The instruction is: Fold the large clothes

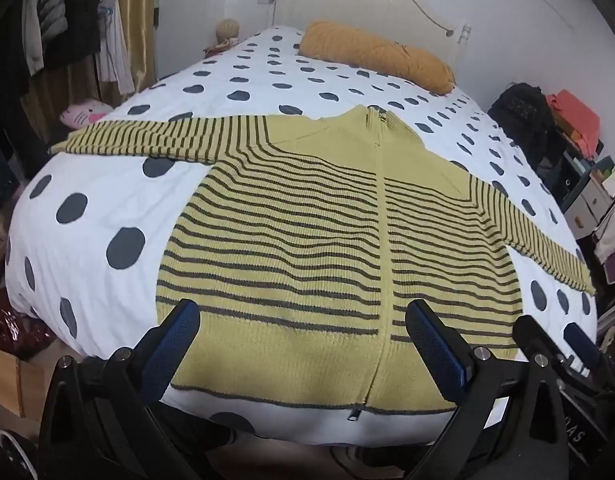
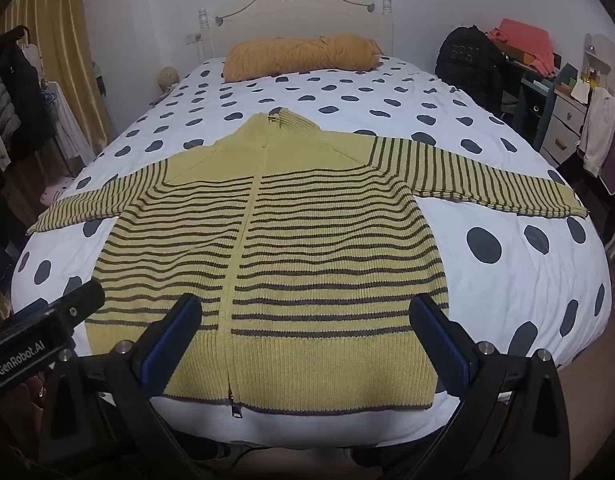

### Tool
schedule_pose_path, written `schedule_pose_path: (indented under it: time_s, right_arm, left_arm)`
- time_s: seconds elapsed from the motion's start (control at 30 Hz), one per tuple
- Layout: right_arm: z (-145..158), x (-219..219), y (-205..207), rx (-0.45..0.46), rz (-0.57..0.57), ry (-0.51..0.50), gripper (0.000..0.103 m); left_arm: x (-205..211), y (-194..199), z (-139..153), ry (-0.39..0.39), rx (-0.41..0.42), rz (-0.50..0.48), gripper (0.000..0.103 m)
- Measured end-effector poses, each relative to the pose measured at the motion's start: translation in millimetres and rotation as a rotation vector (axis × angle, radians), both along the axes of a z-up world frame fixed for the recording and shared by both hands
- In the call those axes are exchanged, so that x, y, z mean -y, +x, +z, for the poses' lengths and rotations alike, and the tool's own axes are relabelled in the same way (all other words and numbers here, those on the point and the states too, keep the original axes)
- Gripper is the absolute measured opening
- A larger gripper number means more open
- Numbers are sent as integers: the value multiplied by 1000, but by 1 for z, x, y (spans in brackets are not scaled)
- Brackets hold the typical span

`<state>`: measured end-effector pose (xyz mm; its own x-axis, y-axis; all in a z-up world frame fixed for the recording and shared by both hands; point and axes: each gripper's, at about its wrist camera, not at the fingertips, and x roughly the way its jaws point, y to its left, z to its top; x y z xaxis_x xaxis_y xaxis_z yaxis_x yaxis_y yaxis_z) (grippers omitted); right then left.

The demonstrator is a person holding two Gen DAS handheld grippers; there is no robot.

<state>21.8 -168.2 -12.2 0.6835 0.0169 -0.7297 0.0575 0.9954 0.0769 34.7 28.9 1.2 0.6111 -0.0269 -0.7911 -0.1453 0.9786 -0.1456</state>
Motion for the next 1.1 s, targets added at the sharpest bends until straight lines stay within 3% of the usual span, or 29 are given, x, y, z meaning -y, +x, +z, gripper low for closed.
schedule_pose_path:
  time_s: [0.23,1.1]
  right_arm:
    - [0,-1,3,0,13,21,103]
    - [-1,6,2,-11,2,37,103]
  left_arm:
    - [18,-11,-7,79,47,-34,103]
    - [25,-16,-14,94,45,-57,103]
